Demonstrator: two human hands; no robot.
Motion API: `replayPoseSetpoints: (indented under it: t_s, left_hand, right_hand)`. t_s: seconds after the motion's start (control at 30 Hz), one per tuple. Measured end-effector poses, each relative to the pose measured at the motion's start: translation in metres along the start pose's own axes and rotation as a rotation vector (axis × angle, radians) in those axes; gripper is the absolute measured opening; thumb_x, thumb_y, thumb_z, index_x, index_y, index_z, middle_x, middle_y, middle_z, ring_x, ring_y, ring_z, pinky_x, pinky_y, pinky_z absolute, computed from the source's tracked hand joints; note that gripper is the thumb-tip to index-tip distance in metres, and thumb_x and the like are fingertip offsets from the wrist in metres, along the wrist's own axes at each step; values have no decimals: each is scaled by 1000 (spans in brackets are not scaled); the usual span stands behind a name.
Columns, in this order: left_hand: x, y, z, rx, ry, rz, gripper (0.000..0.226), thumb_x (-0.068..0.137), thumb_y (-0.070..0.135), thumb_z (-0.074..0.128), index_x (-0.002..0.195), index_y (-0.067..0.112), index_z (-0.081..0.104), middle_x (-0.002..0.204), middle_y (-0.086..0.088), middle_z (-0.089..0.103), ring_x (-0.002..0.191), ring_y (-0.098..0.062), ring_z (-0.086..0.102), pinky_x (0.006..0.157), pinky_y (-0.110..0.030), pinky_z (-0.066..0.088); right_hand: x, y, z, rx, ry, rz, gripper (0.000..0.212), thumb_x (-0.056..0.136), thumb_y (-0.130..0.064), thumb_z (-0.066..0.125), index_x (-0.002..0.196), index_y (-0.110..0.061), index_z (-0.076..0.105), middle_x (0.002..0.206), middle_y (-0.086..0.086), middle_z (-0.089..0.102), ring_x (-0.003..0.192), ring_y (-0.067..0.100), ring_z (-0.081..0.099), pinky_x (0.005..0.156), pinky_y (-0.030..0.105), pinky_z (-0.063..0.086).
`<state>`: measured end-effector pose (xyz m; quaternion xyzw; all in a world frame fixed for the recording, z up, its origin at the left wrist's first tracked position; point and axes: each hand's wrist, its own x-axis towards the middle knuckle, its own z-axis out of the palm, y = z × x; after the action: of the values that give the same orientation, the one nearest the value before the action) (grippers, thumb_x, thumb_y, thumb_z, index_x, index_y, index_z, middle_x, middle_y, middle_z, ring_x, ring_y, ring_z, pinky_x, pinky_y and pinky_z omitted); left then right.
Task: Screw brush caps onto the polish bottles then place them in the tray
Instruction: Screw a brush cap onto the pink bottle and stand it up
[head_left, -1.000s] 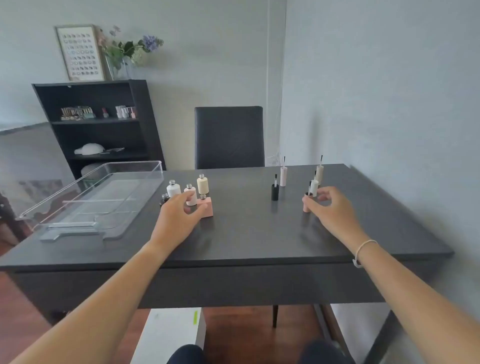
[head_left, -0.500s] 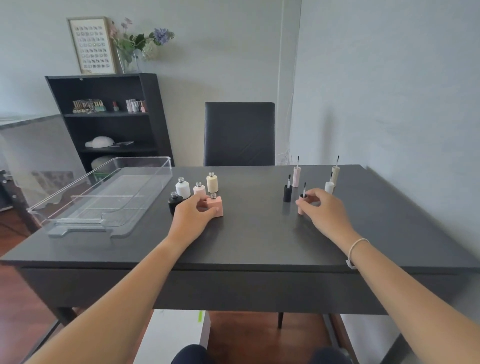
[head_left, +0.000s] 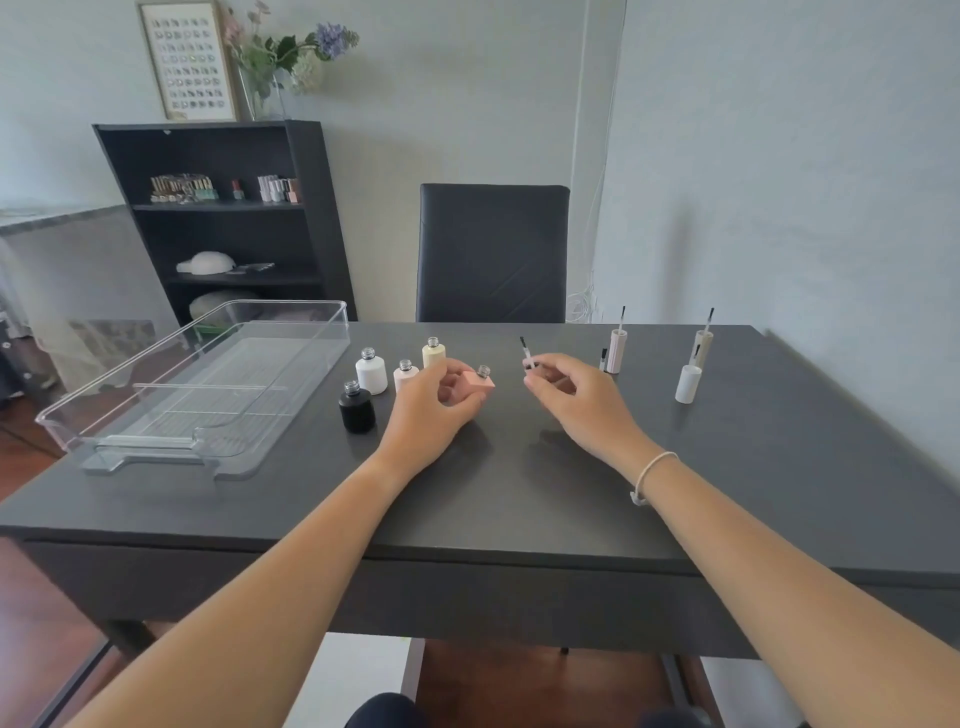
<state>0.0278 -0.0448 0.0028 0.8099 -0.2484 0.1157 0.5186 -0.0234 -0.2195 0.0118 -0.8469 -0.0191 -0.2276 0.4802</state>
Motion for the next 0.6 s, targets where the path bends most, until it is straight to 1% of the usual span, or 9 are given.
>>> replayPoseSetpoints:
  t_s: [0.07,0.1,0.17,0.23,0.3,0.37,0.5,0.53,0.6]
  left_hand:
    - [3,0,2,-15,4,20,16,79,15,67,90,22,58,84,14,59,77,-3,56,69,-2,39]
    - [4,0,3,-16,4,27,16,79,14,67,91,21,58,85,14,59,78,-2,55,69,-2,39]
    - [6,-1,5,-3,-5,48,15,80,14,67,92,19,59,87,15,58,79,-2,55,70,-2,38]
    - [8,-2,6,9,-16,67,16,80,13,66,92,18,59,88,14,58,82,-2,54,71,-2,38]
    - [9,-4,6,16,-18,76,16,80,13,67,92,19,59,89,15,58,83,-1,54,71,-3,38]
    - [9,-5,6,25,-13,88,17,80,14,67,93,21,59,89,17,57,83,-1,54,70,-2,38]
    - [8,-7,6,27,3,97,19,79,14,67,93,23,59,91,19,56,85,0,53,71,-2,38]
    - [8,-8,6,28,5,99,19,79,14,68,93,24,59,91,19,56,85,-1,53,71,-3,39]
    - [7,-8,6,26,1,107,20,79,14,68,93,24,59,91,20,56,87,0,53,72,-6,42]
  right_hand:
    - [3,1,2,29,-19,-4,25,91,-25,53,114,-21,62,86,-13,55,79,7,54,82,33,50]
    - [3,2,2,42,-28,-7,28,92,-26,52,119,-21,60,86,-12,53,80,8,53,83,34,50]
    - [5,5,1,68,-33,-9,30,93,-26,51,121,-23,58,85,-11,51,78,5,53,80,29,51]
    - [6,7,-1,118,-25,4,24,91,-26,54,114,-27,60,86,-10,52,71,1,53,68,20,52]
    - [6,8,-3,170,-7,30,11,87,-26,59,96,-32,58,86,-5,52,67,7,51,58,21,50]
    - [7,9,-5,182,16,42,7,85,-27,62,86,-31,57,83,-5,53,67,11,51,59,25,49]
    - [6,11,-6,193,35,24,1,85,-25,62,85,-26,61,69,-24,65,62,-3,53,64,22,44]
    - [6,11,-5,189,41,18,1,85,-25,62,85,-25,61,67,-25,66,61,-3,52,64,22,43]
    - [6,11,-5,178,53,1,2,85,-24,62,84,-25,61,69,-21,67,61,-1,50,62,21,42]
